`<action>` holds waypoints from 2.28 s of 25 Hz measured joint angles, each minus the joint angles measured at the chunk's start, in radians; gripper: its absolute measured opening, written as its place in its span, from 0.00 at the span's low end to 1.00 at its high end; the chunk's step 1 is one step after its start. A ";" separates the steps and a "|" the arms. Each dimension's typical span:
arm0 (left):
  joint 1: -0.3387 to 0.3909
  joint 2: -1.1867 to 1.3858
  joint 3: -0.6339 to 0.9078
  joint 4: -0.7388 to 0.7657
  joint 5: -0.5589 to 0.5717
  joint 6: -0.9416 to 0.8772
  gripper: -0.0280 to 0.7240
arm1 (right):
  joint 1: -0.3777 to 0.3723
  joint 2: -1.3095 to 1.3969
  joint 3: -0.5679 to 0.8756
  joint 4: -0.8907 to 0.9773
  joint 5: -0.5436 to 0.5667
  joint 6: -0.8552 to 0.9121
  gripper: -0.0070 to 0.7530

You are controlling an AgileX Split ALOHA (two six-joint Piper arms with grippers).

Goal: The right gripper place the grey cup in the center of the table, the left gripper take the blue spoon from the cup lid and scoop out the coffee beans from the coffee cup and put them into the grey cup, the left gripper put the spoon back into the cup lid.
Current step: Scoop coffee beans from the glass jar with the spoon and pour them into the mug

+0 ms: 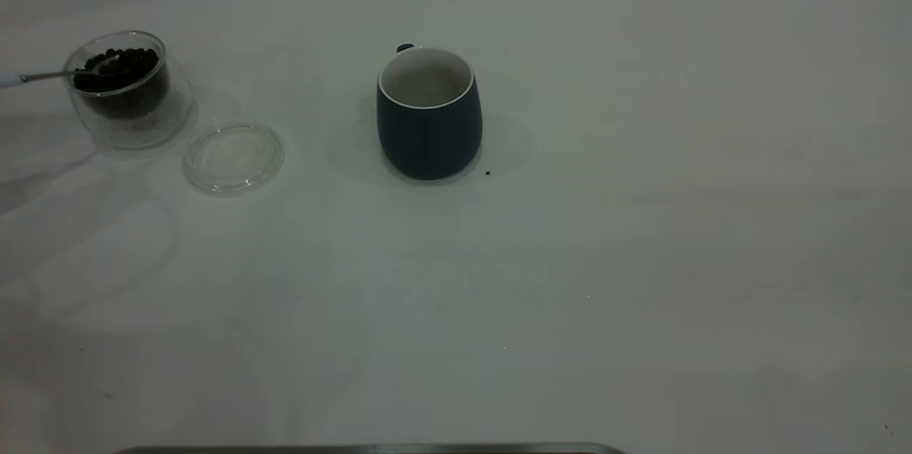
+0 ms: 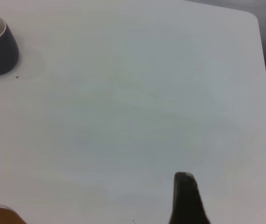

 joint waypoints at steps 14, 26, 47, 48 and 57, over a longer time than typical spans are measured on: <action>-0.003 0.003 -0.049 0.031 0.037 -0.032 0.21 | 0.000 0.000 0.000 0.002 0.000 0.000 0.62; -0.103 0.003 -0.049 0.059 0.038 -0.053 0.21 | 0.000 0.000 0.000 0.002 0.000 0.000 0.62; -0.335 0.003 -0.049 0.031 0.038 -0.053 0.21 | 0.000 0.000 0.000 0.002 0.000 0.000 0.62; -0.348 0.003 -0.049 0.024 0.038 -0.053 0.21 | 0.000 0.000 0.000 0.002 0.000 0.000 0.62; -0.451 0.003 -0.049 -0.044 0.038 -0.032 0.21 | 0.000 0.000 0.000 0.002 0.000 0.000 0.62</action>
